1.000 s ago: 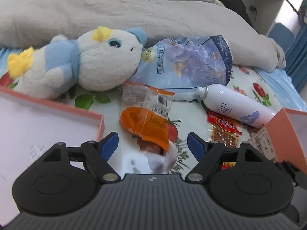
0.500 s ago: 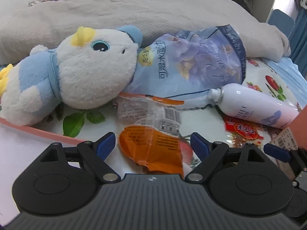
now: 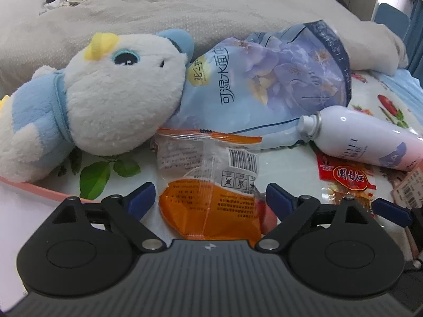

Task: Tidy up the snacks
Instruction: 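Close the left gripper on the orange packet while the right gripper lowers onto the jerky packet, then close the right gripper on the red-labelled jerky packet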

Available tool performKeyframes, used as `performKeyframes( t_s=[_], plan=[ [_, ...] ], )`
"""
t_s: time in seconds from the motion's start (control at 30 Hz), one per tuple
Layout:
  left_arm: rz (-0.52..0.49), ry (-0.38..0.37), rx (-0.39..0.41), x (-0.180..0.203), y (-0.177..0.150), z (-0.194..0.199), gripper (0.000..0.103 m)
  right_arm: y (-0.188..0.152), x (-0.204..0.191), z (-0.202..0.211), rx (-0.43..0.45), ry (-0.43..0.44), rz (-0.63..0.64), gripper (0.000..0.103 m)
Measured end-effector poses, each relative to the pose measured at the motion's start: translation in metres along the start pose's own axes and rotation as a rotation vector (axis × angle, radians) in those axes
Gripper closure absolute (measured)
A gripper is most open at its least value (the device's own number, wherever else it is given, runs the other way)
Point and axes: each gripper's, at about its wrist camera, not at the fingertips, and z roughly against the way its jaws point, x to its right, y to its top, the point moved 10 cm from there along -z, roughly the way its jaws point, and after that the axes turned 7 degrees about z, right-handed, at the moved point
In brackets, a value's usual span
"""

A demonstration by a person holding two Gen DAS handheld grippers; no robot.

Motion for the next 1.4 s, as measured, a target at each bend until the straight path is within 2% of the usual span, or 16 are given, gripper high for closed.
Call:
performKeyframes(
  t_s=[0.13,0.23,0.33,0.37,0.53,0.57,0.6,0.8,1.1,1.4],
  plan=[
    [0.0,-0.001,0.009,0.001,0.0,-0.005,0.01,0.002,-0.008,0.003,0.009,0.012,0.032,0.031],
    [-0.012,0.027,0.022,-0.002,-0.001,-0.004,0.019,0.004,-0.01,0.005,0.01,0.013,0.045,0.035],
    [-0.003,0.02,0.028,-0.004,-0.002,-0.001,0.022,0.005,-0.009,0.008,0.018,0.003,0.051,0.043],
    [-0.005,0.024,0.03,-0.005,-0.003,0.0,0.025,0.005,-0.008,0.009,0.021,0.0,0.049,0.051],
    [0.024,0.003,0.021,-0.009,-0.007,0.01,0.03,0.005,-0.01,0.014,0.017,0.019,0.047,0.054],
    [0.029,0.003,0.02,-0.01,-0.008,0.012,0.031,0.006,-0.01,0.016,0.019,0.013,0.051,0.096],
    [0.035,0.004,0.019,-0.01,-0.01,0.015,0.031,0.006,-0.01,0.017,0.013,0.012,0.053,0.1],
    [0.071,-0.003,0.009,-0.007,-0.029,0.037,0.032,-0.007,-0.012,0.031,-0.006,0.032,0.06,0.1],
    [0.131,-0.027,-0.013,0.002,-0.066,0.073,0.032,-0.037,-0.024,0.063,-0.015,0.064,0.148,0.1],
    [0.113,-0.047,-0.018,0.015,-0.103,0.115,0.032,-0.073,-0.038,0.106,-0.04,0.104,0.233,0.1]
  ],
)
